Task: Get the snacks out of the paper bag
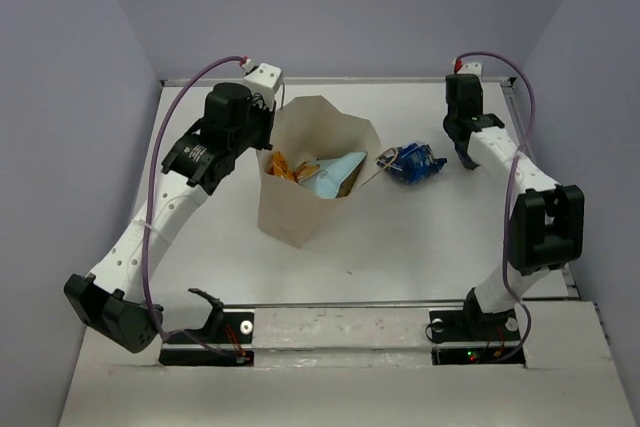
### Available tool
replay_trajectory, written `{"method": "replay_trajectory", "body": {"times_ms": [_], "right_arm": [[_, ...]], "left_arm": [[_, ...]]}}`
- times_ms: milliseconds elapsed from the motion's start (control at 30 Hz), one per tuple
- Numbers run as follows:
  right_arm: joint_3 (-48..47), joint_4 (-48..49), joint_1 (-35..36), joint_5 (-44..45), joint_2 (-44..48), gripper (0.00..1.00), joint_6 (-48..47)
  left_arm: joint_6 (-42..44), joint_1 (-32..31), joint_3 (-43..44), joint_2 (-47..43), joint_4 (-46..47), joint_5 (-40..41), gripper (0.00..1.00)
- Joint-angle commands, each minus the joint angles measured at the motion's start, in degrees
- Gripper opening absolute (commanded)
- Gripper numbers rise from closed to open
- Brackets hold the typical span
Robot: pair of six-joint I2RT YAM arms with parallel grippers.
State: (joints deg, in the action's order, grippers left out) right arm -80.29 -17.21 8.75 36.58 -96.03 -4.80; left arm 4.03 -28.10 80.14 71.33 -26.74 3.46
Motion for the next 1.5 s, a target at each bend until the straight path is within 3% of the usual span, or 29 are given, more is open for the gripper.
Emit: {"method": "replay_trajectory", "body": {"times_ms": [0,67,133,233,300,367,500,633,667,767,933,1067,1300,1467], "right_arm": [[6.9,8.9,-0.3,8.2,8.2,0.01,-1.7],[10.9,7.5,-0.3,7.3,8.1,0.01,0.7],[9.5,2.8,-0.3,1.9,7.8,0.51,3.8],[-1.1,-9.8,0.5,-9.3,8.4,1.0,7.3],[-6.1,-15.4,2.2,-19.3,9.8,1.0,5.9],[-14.0,-17.1,7.6,-23.5,12.9,1.0,3.5],[-21.2,-11.9,11.7,-35.6,19.6,1.0,7.1],[-19.1,-2.4,17.5,-46.0,21.9,0.91,11.1],[-18.2,-1.7,20.8,-50.9,21.6,0.89,12.1],[-15.1,-3.1,27.5,-54.2,19.7,0.78,10.2],[-12.3,-10.2,39.4,-52.0,15.7,0.71,10.1],[-8.3,-10.2,40.6,-45.7,14.2,0.67,12.2],[-3.6,-13.2,42.3,-26.3,10.2,0.56,17.6],[5.8,-14.4,44.9,-18.7,11.4,0.61,23.9]], "left_arm": [[0.3,0.2,-0.4,-2.9,3.5,-0.3,0.0],[-0.2,0.1,-1.3,-3.5,3.0,-0.4,0.0],[-0.6,0.2,-2.0,-4.2,2.8,-0.9,0.0],[-0.7,0.2,-3.8,-5.8,3.5,-2.8,0.0],[-0.3,0.1,-4.2,-6.5,4.2,-5.4,0.0],[0.2,0.0,-4.3,-6.8,4.9,-6.6,0.0],[1.5,-0.1,-4.0,-6.8,5.5,-8.2,0.0],[2.2,-0.8,-4.0,-6.6,5.9,-9.5,0.0],[2.1,-1.1,-4.1,-6.5,5.9,-9.6,0.0],[1.6,-1.4,-3.9,-6.2,5.9,-9.7,0.0],[0.8,-2.0,-2.8,-5.0,5.9,-8.5,0.0],[0.6,-2.3,-3.0,-4.4,6.0,-7.5,0.0],[-1.1,-2.8,-5.3,-5.5,5.4,-8.7,0.0],[-2.9,-2.9,-9.7,-7.5,6.5,-13.6,0.0]]}}
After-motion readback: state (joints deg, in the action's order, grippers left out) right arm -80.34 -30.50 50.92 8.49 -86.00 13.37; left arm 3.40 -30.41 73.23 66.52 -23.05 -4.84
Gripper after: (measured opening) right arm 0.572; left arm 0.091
